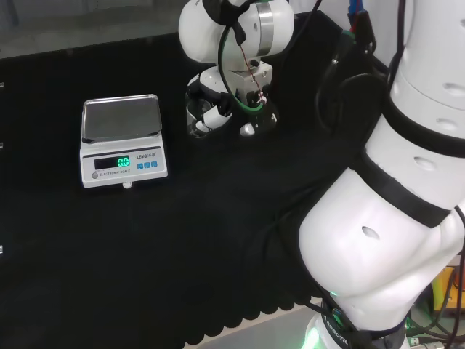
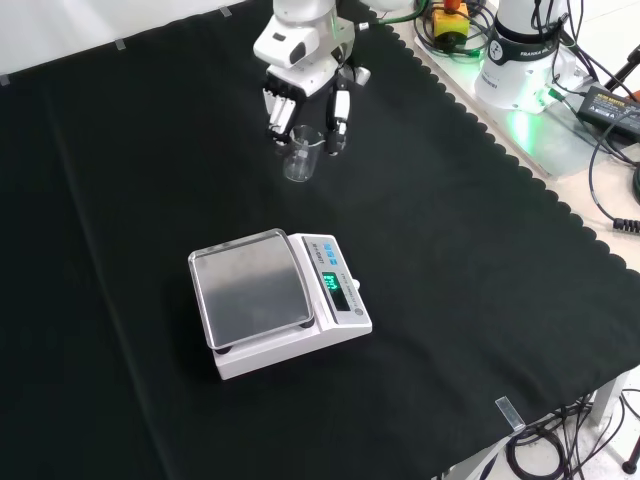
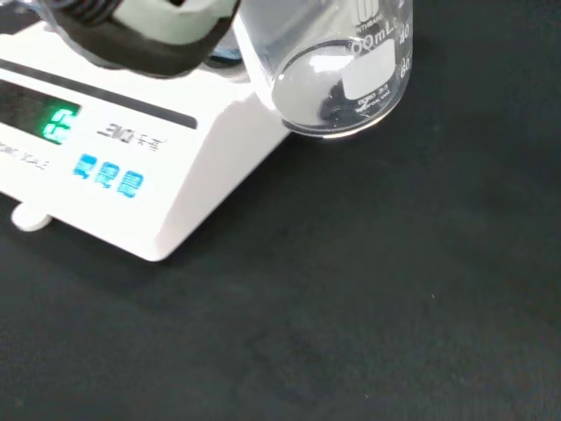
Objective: Put the beaker on the electronic balance.
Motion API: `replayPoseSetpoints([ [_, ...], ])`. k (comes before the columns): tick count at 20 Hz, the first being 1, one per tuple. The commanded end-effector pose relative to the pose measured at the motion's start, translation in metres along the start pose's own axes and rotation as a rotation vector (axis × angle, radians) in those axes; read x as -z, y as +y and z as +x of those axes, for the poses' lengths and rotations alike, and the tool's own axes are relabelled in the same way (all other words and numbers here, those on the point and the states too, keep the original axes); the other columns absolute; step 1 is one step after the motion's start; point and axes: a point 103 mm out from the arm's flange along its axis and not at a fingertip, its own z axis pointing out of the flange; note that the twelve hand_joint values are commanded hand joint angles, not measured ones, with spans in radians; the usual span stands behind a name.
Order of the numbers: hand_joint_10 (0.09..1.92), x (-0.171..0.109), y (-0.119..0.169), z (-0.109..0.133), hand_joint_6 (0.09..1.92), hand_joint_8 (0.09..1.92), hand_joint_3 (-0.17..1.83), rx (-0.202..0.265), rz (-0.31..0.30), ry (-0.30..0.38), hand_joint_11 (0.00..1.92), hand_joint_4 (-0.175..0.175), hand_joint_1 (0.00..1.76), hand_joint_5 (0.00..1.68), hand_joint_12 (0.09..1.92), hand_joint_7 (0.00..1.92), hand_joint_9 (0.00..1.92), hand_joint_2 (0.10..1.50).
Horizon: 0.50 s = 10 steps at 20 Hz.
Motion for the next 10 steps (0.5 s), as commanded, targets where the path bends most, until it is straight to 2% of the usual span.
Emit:
replayPoseSetpoints([
  [1, 0.27, 0.0478, -0.017, 0.0372, 1.07, 0.79, 0.04, -0.091, -0.014, -0.137, 1.51, -0.085, 1.1, 0.94, 0.66, 0.97, 1.47, 1.11],
  [5, 0.27, 0.0531, -0.0158, 0.0403, 1.07, 0.79, 0.04, -0.076, 0.001, -0.131, 1.51, -0.084, 1.1, 0.94, 0.66, 0.97, 1.47, 1.12],
  [10, 0.27, 0.0498, -0.0118, 0.0438, 1.07, 0.79, 0.04, -0.101, 0.027, -0.132, 1.51, -0.082, 1.1, 0.94, 0.66, 0.97, 1.48, 1.12],
])
